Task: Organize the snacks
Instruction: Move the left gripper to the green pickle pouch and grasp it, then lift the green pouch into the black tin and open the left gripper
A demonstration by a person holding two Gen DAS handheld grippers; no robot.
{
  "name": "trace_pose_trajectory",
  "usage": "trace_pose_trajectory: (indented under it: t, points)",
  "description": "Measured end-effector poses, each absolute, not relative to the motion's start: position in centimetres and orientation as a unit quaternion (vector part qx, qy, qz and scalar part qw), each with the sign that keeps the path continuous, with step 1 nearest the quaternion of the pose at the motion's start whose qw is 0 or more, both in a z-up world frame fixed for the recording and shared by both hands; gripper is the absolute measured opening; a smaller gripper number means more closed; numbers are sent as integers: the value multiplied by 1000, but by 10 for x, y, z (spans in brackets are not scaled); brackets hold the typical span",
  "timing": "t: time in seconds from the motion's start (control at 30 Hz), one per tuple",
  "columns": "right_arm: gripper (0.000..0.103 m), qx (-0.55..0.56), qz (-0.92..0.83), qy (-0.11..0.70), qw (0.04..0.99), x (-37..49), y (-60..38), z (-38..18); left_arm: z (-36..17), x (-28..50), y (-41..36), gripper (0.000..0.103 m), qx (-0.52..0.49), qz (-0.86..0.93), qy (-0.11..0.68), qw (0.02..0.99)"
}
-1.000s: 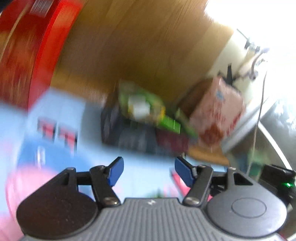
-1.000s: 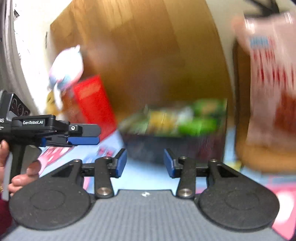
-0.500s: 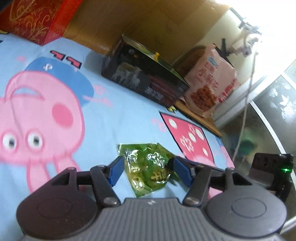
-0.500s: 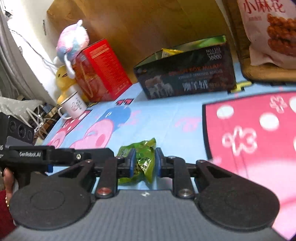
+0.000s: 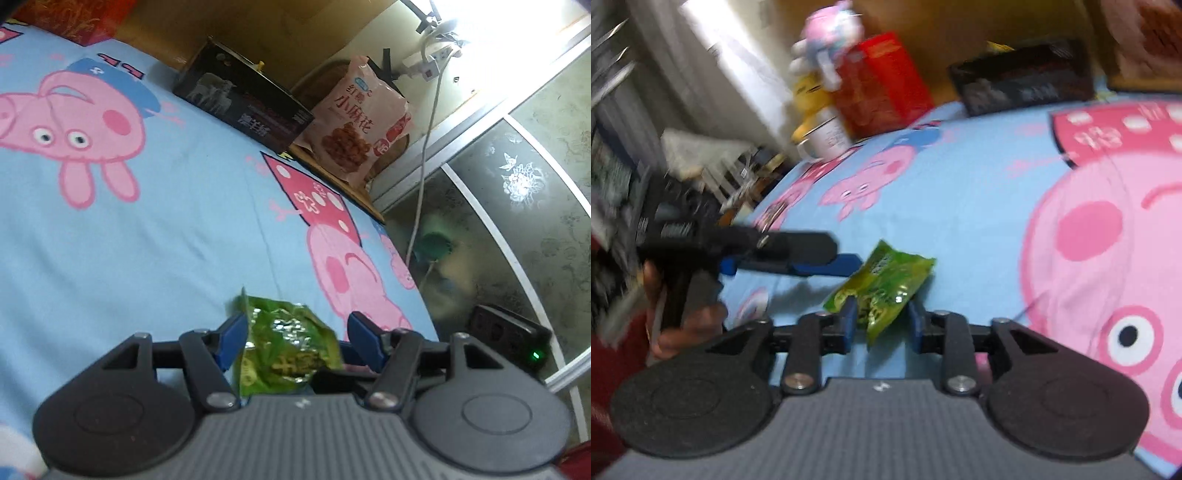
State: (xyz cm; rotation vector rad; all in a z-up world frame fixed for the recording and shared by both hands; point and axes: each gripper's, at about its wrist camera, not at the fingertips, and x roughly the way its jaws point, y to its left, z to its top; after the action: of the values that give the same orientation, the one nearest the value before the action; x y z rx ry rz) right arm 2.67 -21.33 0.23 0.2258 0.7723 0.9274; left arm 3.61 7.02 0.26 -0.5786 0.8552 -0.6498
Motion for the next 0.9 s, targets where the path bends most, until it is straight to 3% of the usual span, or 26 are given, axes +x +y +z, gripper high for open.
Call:
trace_pose_trajectory:
  t: [0.17,0.23,0.3,0.4,0.6,0.73,0.9]
  points:
    - [45,77,433,341,831,20,-203,3,-3,30,76,60,-286,-304,410,811]
    - [31,76,429,341,833,20,-201,1,-4,26,78,64,-286,-303,406,813]
    - [30,91,432,346,828,21,-205,-2,-4,24,81,67,-294,-305,405,811]
    - [24,186,440,386,789,35,-218,-12,-4,23,88,70,-303,-302,402,810]
    - [23,354,445,413,712,61,-239,-31,-1,24,99,70,-344,-325,387,791]
    - [23,371,448,399,709,68,-239,-26,6,27,97,38,-330,-328,378,800]
    - [23,347,460,385,721,77,-239,-14,10,42,101,34,-326,-332,375,802]
